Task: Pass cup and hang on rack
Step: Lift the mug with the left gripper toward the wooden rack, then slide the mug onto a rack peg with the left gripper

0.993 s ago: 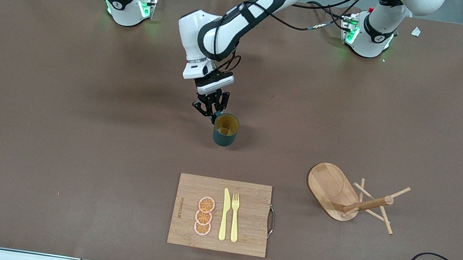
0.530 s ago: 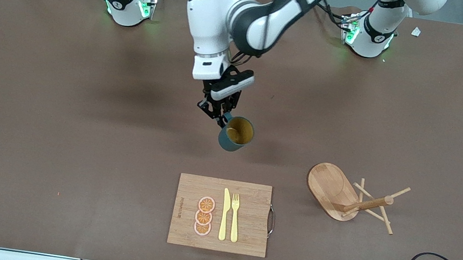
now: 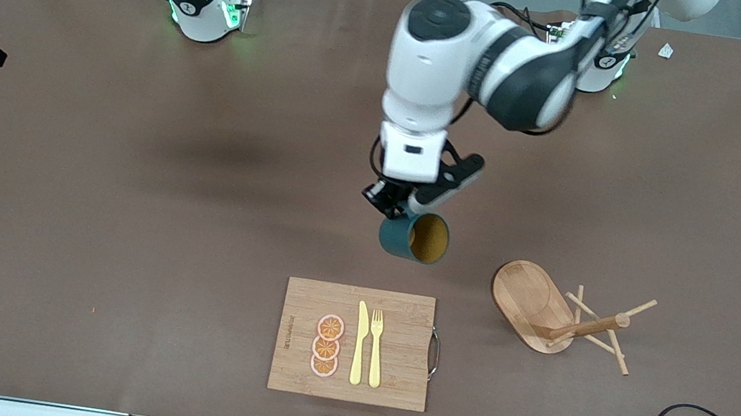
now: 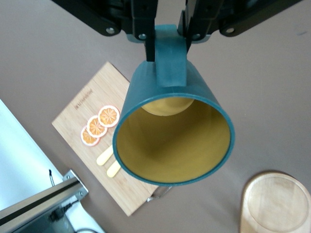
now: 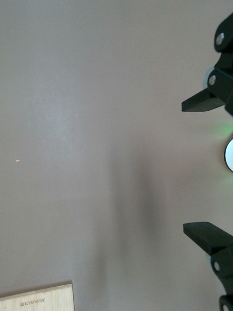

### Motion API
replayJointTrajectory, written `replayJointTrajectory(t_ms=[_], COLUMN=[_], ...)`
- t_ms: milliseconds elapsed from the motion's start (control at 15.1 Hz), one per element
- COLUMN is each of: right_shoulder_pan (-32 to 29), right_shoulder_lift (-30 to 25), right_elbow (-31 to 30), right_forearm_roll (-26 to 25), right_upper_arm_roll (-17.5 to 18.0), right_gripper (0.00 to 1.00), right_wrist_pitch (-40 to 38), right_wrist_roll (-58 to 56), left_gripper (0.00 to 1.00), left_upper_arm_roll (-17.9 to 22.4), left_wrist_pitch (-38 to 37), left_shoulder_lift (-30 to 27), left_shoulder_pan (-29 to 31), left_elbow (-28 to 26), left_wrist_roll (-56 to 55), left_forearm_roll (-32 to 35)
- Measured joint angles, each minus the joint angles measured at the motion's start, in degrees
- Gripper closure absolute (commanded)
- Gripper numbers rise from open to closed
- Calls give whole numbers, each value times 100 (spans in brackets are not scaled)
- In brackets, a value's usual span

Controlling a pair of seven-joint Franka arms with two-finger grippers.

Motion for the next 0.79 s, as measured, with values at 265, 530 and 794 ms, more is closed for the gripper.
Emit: replayJointTrajectory(t_ms=[265,530,794], right_shoulder_pan=[-13,-55,-77], right_shoulder_lift=[-5,-6,-6], right_elbow=[0,0,-1], right_forearm_roll=[40,88,90], right_upper_arm_roll=[76,57,11], right_gripper=[0,0,0], right_wrist_pitch=[-4,-15,-36], right_wrist_roll=[47,47,-61], left_gripper=[100,100,100], left_upper_arm_roll=[-1,-5,-10], left_wrist_pitch=[-20,-73,-560], left_shoulder_lift=[-141,-125,-35], left_shoulder_pan=[803,1523,2107], left_elbow=[-25,-183,-284], left_wrist_roll=[1209,1774,1797], left_forearm_roll=[-1402,-2821,-3754])
